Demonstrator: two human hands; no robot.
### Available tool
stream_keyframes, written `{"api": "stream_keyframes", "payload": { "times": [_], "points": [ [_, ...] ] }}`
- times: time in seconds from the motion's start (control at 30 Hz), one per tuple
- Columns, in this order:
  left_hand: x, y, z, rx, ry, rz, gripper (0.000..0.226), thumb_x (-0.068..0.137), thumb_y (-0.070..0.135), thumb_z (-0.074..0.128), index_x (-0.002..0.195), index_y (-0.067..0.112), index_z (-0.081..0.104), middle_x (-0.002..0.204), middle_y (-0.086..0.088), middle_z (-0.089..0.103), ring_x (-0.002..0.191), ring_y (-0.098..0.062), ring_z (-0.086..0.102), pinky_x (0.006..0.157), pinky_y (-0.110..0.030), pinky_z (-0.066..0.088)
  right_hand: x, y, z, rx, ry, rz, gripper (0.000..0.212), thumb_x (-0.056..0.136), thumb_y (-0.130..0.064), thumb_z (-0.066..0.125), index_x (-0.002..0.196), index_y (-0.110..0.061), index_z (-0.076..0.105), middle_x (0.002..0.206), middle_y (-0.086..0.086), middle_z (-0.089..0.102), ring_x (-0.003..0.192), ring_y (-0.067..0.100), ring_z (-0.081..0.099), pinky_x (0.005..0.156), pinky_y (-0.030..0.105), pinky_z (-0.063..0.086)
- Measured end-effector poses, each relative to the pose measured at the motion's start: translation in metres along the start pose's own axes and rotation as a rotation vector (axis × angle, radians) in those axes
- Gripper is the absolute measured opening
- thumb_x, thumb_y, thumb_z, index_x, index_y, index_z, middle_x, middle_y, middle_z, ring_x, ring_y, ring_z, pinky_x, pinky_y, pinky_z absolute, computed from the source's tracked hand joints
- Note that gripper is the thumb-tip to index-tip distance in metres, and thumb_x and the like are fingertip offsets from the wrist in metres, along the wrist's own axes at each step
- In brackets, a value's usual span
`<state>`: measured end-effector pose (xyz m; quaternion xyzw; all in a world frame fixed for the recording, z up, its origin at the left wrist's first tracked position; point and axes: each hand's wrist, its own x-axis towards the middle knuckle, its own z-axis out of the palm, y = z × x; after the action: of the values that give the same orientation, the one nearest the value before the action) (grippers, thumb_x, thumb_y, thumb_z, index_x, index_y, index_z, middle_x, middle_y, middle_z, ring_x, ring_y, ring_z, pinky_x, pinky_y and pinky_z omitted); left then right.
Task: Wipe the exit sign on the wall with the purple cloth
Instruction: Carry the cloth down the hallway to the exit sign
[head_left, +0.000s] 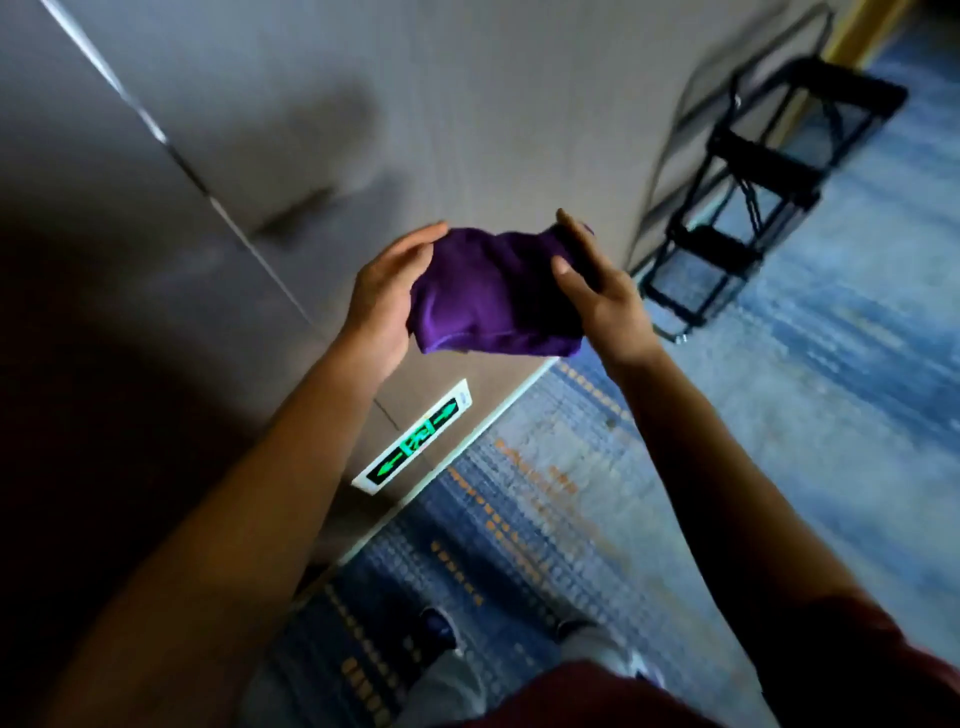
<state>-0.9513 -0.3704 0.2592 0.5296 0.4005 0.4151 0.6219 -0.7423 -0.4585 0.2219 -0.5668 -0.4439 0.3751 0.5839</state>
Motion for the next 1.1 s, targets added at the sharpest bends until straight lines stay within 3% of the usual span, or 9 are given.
{"api": "stream_keyframes", "payload": {
  "times": [0.17, 0.33, 0.5, 0.6, 0.7, 0.87, 1.0, 1.1],
  "points": [
    [-0.009, -0.016, -0.016, -0.015, -0.147, -0.075, 0.023, 0.085, 0.027, 0.077, 0.107, 0.023, 0.081, 0.120, -0.002, 0.075, 0.115, -0.015, 0.068, 0.104, -0.031, 0.051, -0.048, 0.005, 0.023, -0.042, 0.130, 0.038, 0.045, 0.100, -0.009, 0.054, 0.141, -0.025, 0.056, 0.139, -0.010, 0.062, 0.130, 0.002, 0.054, 0.121, 0.030, 0.034],
    [-0.028, -0.045, -0.015, 0.097, -0.301, -0.125, 0.035, 0.089, 0.012, 0.074, 0.124, 0.017, 0.072, 0.119, 0.001, 0.075, 0.111, -0.010, 0.069, 0.098, -0.022, 0.051, -0.092, 0.014, 0.024, 0.085, 0.358, 0.148, 0.043, 0.104, -0.003, 0.050, 0.138, -0.026, 0.058, 0.129, -0.010, 0.066, 0.120, 0.000, 0.061, 0.113, 0.024, 0.042],
    [-0.049, -0.071, -0.013, 0.428, -0.401, -0.008, 0.040, 0.087, 0.026, 0.077, 0.126, 0.026, 0.071, 0.114, 0.010, 0.074, 0.108, -0.004, 0.070, 0.098, -0.026, 0.054, -0.145, 0.040, 0.021, 0.166, 0.430, 0.260, 0.039, 0.106, -0.007, 0.049, 0.140, -0.020, 0.060, 0.133, -0.005, 0.065, 0.125, 0.012, 0.060, 0.111, 0.027, 0.045],
    [-0.073, -0.090, -0.015, 0.565, -0.426, 0.042, 0.041, 0.082, 0.037, 0.076, 0.122, 0.038, 0.070, 0.113, 0.015, 0.073, 0.109, 0.000, 0.068, 0.101, -0.029, 0.053, -0.178, 0.062, 0.020, 0.179, 0.466, 0.292, 0.039, 0.105, -0.008, 0.051, 0.139, -0.021, 0.062, 0.126, -0.016, 0.067, 0.117, 0.002, 0.061, 0.107, 0.022, 0.048],
    [-0.095, -0.107, -0.022, 0.599, -0.448, 0.029, 0.040, 0.084, 0.031, 0.076, 0.123, 0.038, 0.070, 0.109, 0.019, 0.074, 0.105, -0.001, 0.070, 0.100, -0.031, 0.055, -0.205, 0.081, 0.028, 0.232, 0.501, 0.339, 0.038, 0.104, -0.008, 0.053, 0.139, -0.020, 0.062, 0.124, -0.014, 0.068, 0.113, 0.002, 0.063, 0.107, 0.023, 0.048],
    [-0.109, -0.124, -0.033, 0.636, -0.525, 0.028, 0.037, 0.089, 0.022, 0.072, 0.122, 0.040, 0.070, 0.110, 0.027, 0.071, 0.107, 0.005, 0.067, 0.105, -0.034, 0.052, -0.240, 0.101, 0.051, 0.346, 0.623, 0.387, 0.043, 0.103, -0.008, 0.056, 0.144, -0.023, 0.058, 0.134, -0.007, 0.065, 0.122, 0.008, 0.062, 0.102, 0.021, 0.050],
    [-0.096, -0.131, -0.043, 0.722, -0.659, 0.074, 0.038, 0.094, 0.016, 0.069, 0.130, 0.030, 0.069, 0.115, 0.013, 0.072, 0.108, -0.002, 0.066, 0.106, -0.037, 0.052, -0.255, 0.102, 0.076, 0.322, 0.700, 0.421, 0.042, 0.102, -0.006, 0.057, 0.123, -0.039, 0.072, 0.122, -0.018, 0.069, 0.109, 0.000, 0.065, 0.087, 0.013, 0.052],
    [-0.077, -0.138, -0.066, 0.747, -0.736, 0.074, 0.037, 0.095, 0.019, 0.068, 0.130, 0.033, 0.069, 0.114, 0.012, 0.072, 0.105, -0.003, 0.068, 0.102, -0.033, 0.054, -0.251, 0.111, 0.108, 0.334, 0.762, 0.446, 0.043, 0.101, -0.005, 0.056, 0.112, -0.043, 0.075, 0.120, -0.014, 0.071, 0.106, -0.001, 0.066, 0.085, 0.013, 0.051]
  ]
}}
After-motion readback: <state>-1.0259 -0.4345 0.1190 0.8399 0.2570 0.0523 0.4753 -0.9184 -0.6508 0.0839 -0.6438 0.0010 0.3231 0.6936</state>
